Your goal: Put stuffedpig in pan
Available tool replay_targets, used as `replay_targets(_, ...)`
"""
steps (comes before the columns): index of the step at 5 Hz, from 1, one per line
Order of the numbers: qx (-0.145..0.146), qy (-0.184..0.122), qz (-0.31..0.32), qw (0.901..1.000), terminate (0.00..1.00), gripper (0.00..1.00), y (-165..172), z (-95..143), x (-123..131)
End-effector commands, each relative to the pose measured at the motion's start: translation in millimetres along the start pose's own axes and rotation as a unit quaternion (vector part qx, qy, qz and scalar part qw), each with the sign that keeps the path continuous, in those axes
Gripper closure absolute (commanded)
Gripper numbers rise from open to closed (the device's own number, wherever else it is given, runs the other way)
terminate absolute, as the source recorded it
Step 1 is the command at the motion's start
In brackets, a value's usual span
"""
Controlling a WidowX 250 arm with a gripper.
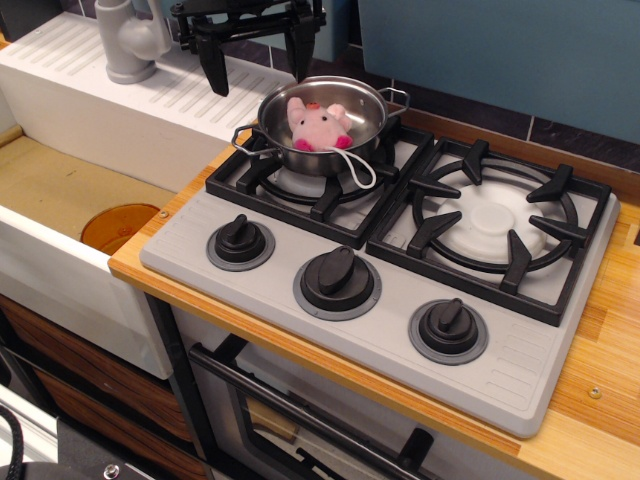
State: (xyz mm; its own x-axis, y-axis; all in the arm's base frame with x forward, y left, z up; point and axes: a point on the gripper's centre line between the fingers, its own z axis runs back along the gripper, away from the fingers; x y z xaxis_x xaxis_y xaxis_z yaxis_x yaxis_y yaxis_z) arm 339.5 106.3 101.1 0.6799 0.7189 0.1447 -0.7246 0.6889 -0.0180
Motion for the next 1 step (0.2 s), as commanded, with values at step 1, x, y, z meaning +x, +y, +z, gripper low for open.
replay_targets(1,0.004,-0.034,-0.006,0.9994,1.0,0.0,-0.1,23.2,14.4)
